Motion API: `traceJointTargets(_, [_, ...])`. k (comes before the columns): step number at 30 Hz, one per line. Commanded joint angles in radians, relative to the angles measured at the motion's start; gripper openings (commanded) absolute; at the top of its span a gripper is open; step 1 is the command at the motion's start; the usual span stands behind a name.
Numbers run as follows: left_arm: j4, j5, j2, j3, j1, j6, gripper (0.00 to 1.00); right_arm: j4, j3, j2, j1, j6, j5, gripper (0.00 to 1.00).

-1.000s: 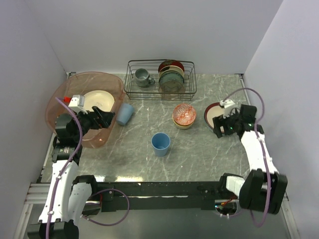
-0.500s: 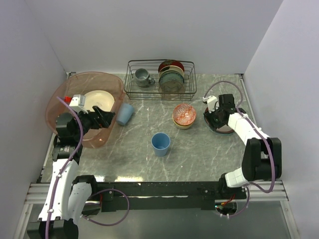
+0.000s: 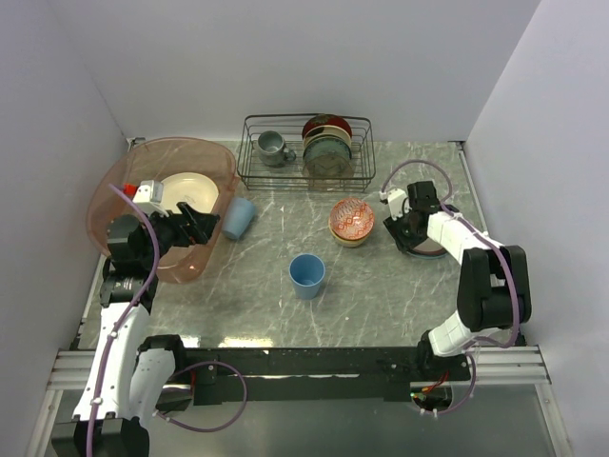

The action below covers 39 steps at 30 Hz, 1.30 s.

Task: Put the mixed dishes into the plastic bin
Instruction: Pick up the plate at the center of the board.

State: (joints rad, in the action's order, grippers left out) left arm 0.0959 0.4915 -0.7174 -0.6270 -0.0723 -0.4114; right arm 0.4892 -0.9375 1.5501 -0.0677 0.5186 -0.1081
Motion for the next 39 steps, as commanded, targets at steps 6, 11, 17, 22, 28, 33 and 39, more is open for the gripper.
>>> traceJointTargets(6, [-0.015, -0.001, 0.004, -0.027, 0.002, 0.017, 0.99, -0.028, -0.081, 0.038, -0.006, -0.011, 0.05, 0.41])
traceJointTargets(11, [-0.015, -0.002, 0.006, -0.027, 0.003, 0.017, 0.99, -0.029, -0.083, 0.051, -0.004, -0.011, 0.054, 0.38])
traceJointTargets(17, [-0.013, -0.002, 0.007, -0.025, 0.003, 0.019, 0.99, -0.035, -0.08, 0.064, -0.006, -0.011, 0.056, 0.37])
traceJointTargets(22, [-0.015, -0.004, 0.007, -0.025, 0.005, 0.019, 0.99, -0.04, -0.087, 0.085, -0.006, -0.002, 0.074, 0.33])
traceJointTargets(28, [-0.013, -0.001, 0.004, -0.027, 0.003, 0.017, 0.99, -0.049, -0.089, 0.088, -0.004, 0.003, 0.097, 0.28])
traceJointTargets(33, [-0.015, -0.002, 0.006, -0.027, 0.005, 0.019, 0.99, -0.07, -0.069, 0.093, -0.006, 0.023, 0.131, 0.27])
traceJointTargets(39, [-0.012, -0.004, 0.006, -0.025, 0.006, 0.019, 0.99, -0.133, -0.009, 0.096, -0.021, 0.06, 0.205, 0.27])
